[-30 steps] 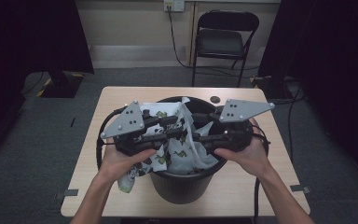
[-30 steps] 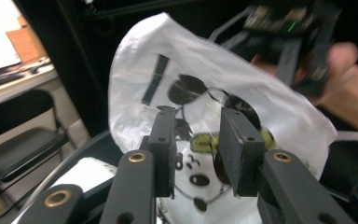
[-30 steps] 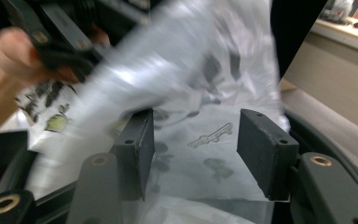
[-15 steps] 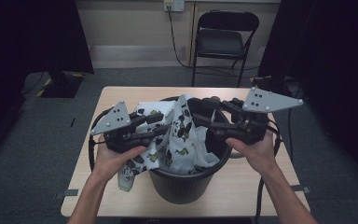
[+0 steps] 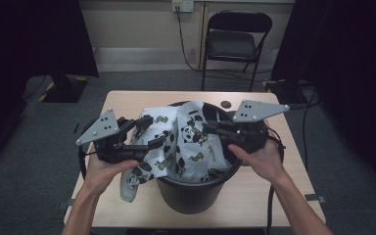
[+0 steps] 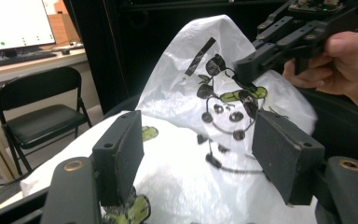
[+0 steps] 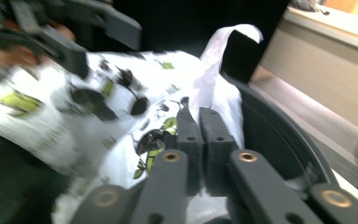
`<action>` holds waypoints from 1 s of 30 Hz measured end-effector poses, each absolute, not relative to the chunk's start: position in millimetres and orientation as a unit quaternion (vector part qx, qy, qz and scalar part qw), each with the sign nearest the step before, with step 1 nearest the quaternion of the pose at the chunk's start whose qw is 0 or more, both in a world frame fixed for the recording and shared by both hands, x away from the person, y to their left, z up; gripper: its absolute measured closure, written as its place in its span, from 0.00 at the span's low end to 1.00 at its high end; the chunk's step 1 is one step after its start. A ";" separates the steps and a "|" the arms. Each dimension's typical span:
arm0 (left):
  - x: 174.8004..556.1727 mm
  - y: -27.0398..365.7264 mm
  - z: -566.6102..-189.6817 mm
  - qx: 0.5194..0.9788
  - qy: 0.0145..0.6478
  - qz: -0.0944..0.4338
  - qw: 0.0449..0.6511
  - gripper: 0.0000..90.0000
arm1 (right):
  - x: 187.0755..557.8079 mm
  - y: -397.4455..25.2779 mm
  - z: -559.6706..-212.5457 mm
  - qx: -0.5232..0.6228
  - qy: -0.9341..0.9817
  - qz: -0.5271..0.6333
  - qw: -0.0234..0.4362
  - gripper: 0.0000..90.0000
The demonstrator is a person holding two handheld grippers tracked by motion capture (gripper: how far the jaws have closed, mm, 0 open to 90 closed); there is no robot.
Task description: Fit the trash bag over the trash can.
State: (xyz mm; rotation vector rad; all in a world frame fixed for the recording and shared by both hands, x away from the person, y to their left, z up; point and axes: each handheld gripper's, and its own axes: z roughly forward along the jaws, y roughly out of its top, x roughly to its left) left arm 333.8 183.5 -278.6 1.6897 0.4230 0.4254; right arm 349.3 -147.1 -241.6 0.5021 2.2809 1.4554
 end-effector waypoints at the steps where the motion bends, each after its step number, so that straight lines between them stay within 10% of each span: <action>1: 334.5 183.0 -281.1 0.740 0.184 0.183 0.620 0.38 | 350.6 -147.6 -242.9 0.181 0.815 0.514 0.198 1.00; 5: 336.9 181.8 -283.9 0.752 0.188 0.185 0.604 0.58 | 358.6 -147.5 -250.2 0.200 0.838 0.470 0.192 0.99; 13: 341.5 182.5 -290.3 0.763 0.190 0.185 0.590 0.97 | 359.6 -152.6 -251.2 0.222 0.818 0.489 0.206 0.51; 30: 330.2 146.1 -246.7 0.747 0.121 0.167 0.632 1.00 | 341.3 -120.6 -228.3 0.139 0.813 0.532 0.190 0.35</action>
